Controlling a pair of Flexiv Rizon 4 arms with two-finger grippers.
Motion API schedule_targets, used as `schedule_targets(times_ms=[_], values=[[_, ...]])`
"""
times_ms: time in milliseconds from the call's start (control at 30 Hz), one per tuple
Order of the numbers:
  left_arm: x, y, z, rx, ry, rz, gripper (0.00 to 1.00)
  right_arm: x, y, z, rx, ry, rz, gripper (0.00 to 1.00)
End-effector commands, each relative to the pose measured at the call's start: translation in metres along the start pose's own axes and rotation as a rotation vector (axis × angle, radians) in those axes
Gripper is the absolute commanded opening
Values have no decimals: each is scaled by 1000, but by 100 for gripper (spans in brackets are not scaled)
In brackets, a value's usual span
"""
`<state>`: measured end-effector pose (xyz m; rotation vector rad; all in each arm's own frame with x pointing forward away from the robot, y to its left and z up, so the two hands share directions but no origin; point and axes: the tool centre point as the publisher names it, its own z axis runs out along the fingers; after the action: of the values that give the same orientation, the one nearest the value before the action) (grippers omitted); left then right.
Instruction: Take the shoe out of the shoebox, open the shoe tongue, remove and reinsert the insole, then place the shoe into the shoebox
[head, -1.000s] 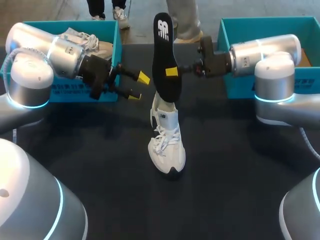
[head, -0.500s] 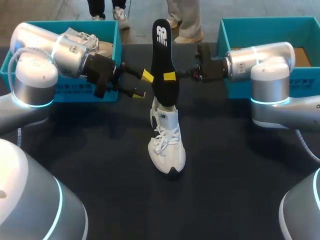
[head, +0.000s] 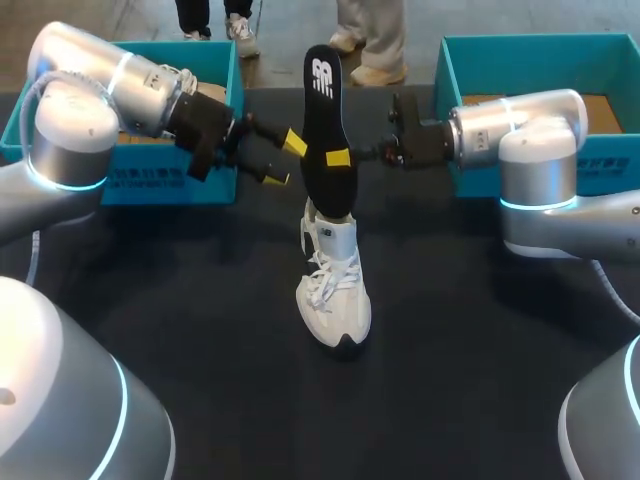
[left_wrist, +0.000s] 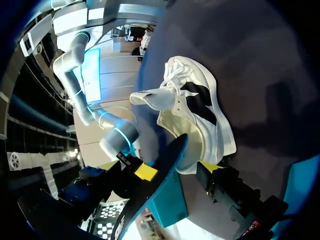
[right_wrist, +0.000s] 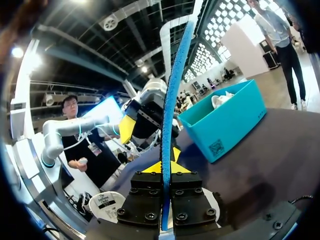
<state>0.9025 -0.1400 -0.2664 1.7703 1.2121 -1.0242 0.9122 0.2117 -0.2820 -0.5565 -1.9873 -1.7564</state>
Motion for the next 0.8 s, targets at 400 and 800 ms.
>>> schedule_targets(times_ms=[400, 800], values=[[0, 8, 4, 34, 5, -36, 100, -4, -6, 8, 0, -2, 20, 0], [2, 0, 7, 39, -14, -42, 100, -6, -11, 14, -7, 1, 29, 0]])
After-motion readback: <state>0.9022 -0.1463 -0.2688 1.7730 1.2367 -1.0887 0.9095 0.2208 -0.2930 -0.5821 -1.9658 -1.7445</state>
